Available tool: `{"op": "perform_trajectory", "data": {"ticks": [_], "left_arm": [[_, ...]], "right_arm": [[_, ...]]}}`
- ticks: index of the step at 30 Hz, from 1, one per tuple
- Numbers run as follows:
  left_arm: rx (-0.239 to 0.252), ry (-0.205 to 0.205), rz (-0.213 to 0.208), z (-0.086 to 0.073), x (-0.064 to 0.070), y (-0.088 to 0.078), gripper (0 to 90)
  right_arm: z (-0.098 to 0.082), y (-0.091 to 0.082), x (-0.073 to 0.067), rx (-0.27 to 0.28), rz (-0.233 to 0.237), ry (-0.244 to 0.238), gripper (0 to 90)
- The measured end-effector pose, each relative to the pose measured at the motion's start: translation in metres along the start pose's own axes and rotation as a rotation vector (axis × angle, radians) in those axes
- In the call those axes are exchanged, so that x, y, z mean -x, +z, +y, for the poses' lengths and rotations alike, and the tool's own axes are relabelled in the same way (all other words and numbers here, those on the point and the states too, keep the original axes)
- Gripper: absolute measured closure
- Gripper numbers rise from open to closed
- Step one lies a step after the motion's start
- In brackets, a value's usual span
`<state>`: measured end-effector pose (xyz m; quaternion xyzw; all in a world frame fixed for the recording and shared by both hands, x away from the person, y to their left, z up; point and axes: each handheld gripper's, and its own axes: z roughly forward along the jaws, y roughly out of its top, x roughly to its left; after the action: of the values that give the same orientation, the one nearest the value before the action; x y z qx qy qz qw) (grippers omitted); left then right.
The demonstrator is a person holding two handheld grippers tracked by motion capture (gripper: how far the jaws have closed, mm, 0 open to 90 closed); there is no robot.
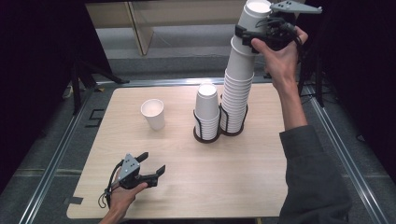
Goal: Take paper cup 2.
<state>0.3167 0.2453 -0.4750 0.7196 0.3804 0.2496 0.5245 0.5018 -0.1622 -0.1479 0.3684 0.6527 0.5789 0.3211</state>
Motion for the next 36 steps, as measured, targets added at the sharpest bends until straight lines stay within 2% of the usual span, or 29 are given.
{"op": "perform_trajectory", "data": {"ticks": [6, 12, 16, 20, 23, 29, 30, 34, 36], "left_arm": [[-0.001, 0.002, 0.000, 0.000, 0.001, 0.000, 14.2], [-0.004, 0.004, -0.001, 0.000, 0.001, 0.000, 14.2], [-0.012, 0.009, 0.004, 0.000, 0.001, 0.000, 14.2], [-0.013, 0.010, 0.003, 0.000, 0.001, 0.000, 14.2], [-0.006, 0.002, 0.002, 0.000, 0.001, 0.001, 14.2], [-0.008, 0.003, -0.006, 0.000, 0.002, 0.001, 14.2], [0.005, -0.001, -0.010, 0.000, 0.002, 0.001, 14.2], [-0.001, 0.002, -0.013, 0.001, 0.002, 0.001, 14.2], [0.001, 0.004, -0.016, 0.001, 0.002, 0.001, 14.2]], "right_arm": [[0.021, -0.022, -0.003, 0.049, -0.009, -0.005, 17.8], [0.017, -0.047, -0.005, 0.034, 0.004, -0.029, 17.9], [0.001, -0.060, -0.005, -0.006, 0.009, -0.038, 17.9], [-0.015, -0.072, -0.007, -0.016, 0.026, -0.019, 18.0], [-0.027, -0.082, -0.012, -0.022, 0.040, -0.031, 18.0], [-0.053, -0.100, -0.035, -0.036, 0.124, -0.059, 18.0], [-0.060, -0.103, -0.040, -0.033, 0.136, -0.064, 17.9], [-0.094, -0.103, -0.062, -0.058, 0.208, -0.073, 18.0], [-0.108, -0.100, -0.070, -0.081, 0.239, -0.053, 18.1]]}}
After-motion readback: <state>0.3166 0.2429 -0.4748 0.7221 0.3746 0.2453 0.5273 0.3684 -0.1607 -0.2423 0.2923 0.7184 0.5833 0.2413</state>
